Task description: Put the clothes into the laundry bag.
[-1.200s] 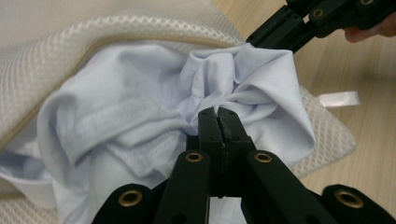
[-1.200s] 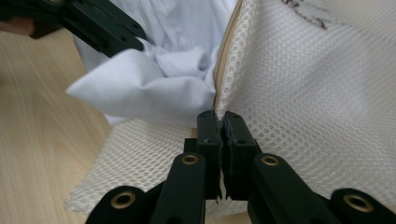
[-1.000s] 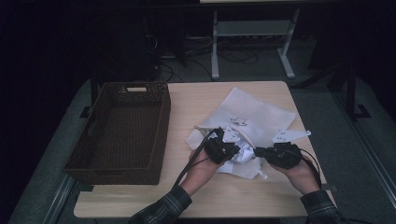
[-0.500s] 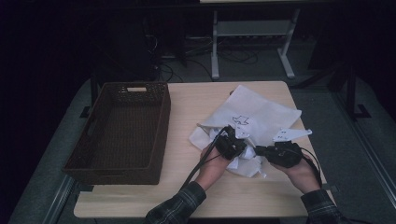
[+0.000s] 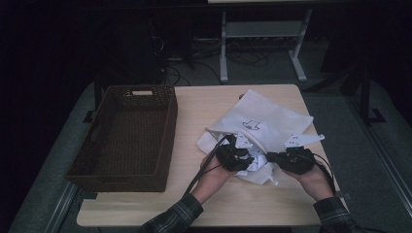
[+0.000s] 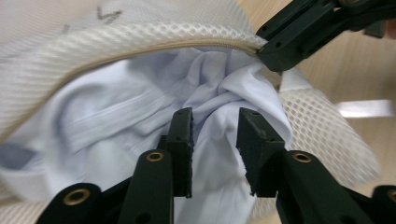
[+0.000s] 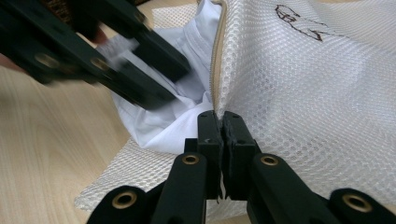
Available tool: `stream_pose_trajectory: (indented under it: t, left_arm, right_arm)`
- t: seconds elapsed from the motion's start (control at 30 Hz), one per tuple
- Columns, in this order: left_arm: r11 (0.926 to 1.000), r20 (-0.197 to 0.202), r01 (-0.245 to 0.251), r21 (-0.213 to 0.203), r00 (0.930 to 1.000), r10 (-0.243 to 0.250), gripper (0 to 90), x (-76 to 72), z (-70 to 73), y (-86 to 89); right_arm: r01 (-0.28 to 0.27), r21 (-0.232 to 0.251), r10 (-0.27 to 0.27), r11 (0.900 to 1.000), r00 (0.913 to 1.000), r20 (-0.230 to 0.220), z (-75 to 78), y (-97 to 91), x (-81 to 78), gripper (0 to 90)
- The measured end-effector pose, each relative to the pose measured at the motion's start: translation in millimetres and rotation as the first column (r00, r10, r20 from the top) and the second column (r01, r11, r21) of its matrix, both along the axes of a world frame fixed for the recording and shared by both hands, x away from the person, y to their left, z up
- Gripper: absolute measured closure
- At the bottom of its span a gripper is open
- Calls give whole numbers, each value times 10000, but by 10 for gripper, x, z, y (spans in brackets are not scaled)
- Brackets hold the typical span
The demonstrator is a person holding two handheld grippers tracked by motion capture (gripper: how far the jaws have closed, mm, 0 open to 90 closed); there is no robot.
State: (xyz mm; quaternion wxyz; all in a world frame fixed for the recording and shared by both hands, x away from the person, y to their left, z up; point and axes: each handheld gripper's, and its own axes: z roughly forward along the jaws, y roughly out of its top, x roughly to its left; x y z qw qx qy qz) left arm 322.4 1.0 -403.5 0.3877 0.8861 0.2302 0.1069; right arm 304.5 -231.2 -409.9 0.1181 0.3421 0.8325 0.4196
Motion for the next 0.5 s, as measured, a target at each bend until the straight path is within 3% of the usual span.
stream_pose_trajectory:
  t: [0.17, 0.3, 0.5]
  left_arm:
    - [9993, 303, -364, -14, 9989, 364, 615, 13, 116, 231]
    - [9971, 228, -765, -60, 9968, 766, 594, 97, 119, 394]
    - [9965, 77, -824, -122, 9966, 825, 595, 217, 70, 406]
  right_arm:
    - [-4, -46, 3, 10000, 10000, -28, -9, 3, 3, 863]
    - [4, -60, -4, 10000, 10000, -41, -12, 3, 6, 862]
    - [-16, -80, 16, 10000, 10000, -67, -20, 3, 11, 863]
